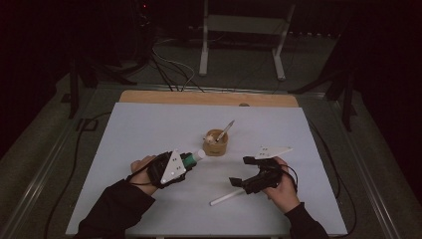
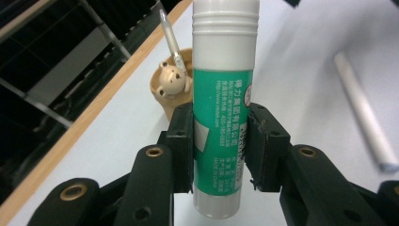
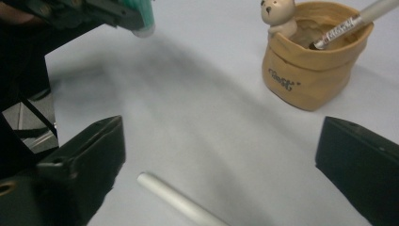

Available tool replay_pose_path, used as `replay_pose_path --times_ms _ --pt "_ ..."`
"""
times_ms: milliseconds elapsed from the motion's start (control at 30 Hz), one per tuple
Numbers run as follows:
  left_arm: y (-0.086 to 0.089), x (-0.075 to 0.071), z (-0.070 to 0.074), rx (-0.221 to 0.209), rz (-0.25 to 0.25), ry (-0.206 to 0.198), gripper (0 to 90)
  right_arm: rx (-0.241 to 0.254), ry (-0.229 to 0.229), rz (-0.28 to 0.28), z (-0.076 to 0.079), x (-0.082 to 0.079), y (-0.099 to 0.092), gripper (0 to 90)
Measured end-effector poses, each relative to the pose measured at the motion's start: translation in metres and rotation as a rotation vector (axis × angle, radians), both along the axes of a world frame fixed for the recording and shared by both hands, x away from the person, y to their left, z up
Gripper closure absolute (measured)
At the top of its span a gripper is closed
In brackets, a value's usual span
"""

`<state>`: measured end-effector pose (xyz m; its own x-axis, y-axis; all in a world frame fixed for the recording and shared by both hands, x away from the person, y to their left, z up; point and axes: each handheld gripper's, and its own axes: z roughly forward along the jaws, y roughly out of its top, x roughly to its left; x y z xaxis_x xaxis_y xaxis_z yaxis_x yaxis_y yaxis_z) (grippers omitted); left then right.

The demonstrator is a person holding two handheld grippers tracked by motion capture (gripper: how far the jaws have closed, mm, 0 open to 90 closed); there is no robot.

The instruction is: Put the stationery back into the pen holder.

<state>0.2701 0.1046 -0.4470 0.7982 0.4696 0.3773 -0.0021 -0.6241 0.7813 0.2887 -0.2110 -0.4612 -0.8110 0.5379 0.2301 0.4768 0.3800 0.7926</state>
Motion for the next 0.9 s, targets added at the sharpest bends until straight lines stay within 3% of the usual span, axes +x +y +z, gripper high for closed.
replay_pose_path --times_ms 233,533,633,900 --pt "0.001 0.008 0.01 -0.08 -0.007 0.044 66.9 -0.009 -0.054 -0.035 -0.005 -0.003 -0.009 1.2" --pt "-0.001 0.02 0.019 -0.166 -0.013 0.094 66.9 -0.02 -0.092 -0.033 -0.008 -0.005 -0.009 0.0" --pt "-0.001 0.025 0.021 -0.213 -0.011 0.122 66.9 -0.013 -0.094 -0.037 -0.01 -0.005 -0.01 0.0" --pt "-0.007 0.036 0.027 -0.27 -0.016 0.153 66.9 -0.013 -0.1 -0.056 -0.012 -0.004 -0.013 0.0"
